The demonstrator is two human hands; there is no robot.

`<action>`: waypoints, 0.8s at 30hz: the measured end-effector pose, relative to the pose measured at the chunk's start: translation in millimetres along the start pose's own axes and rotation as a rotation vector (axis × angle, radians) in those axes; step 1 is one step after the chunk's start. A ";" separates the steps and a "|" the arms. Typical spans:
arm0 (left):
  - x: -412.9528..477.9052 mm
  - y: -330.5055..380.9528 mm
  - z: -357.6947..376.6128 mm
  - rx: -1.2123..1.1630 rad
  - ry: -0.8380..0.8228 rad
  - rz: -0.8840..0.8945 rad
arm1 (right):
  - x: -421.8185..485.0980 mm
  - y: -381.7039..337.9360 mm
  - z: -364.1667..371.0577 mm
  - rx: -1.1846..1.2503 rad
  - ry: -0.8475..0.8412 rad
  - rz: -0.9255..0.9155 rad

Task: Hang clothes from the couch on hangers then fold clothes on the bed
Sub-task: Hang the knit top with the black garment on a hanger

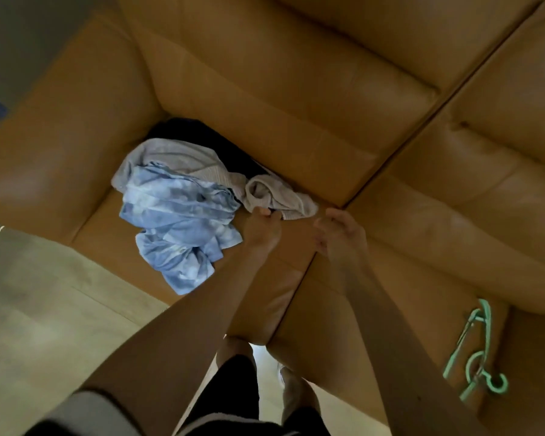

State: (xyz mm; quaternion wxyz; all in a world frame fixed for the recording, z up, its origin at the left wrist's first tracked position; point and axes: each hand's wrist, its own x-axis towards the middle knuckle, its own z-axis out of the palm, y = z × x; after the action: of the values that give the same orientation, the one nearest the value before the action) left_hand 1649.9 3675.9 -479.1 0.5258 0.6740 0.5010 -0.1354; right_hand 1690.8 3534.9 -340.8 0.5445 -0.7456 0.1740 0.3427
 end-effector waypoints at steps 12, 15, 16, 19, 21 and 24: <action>180.1 -20.5 51.9 0.315 -0.153 -0.189 | 83.7 67.5 -10.5 0.014 0.128 0.174; 193.9 -34.5 52.1 0.123 -0.156 -0.209 | 90.6 62.4 -15.3 0.026 0.129 0.183; 191.0 -35.2 47.0 0.127 -0.143 -0.174 | 90.9 59.2 -17.3 0.030 0.129 0.184; 153.0 -13.0 33.8 0.129 -0.162 0.075 | 88.7 48.3 -21.8 0.036 0.134 0.166; 105.0 20.0 20.3 0.039 -0.159 0.253 | 82.9 38.3 -23.1 0.010 0.118 0.115; 39.7 59.4 3.4 -0.100 -0.194 0.484 | 68.8 16.5 -22.8 -0.081 0.087 0.025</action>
State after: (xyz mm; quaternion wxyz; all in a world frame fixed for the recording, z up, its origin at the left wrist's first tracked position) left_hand 1718.0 3697.4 -474.6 0.6211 0.7311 0.2786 -0.0446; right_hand 1736.1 3515.9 -396.5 0.5017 -0.7789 0.1926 0.3234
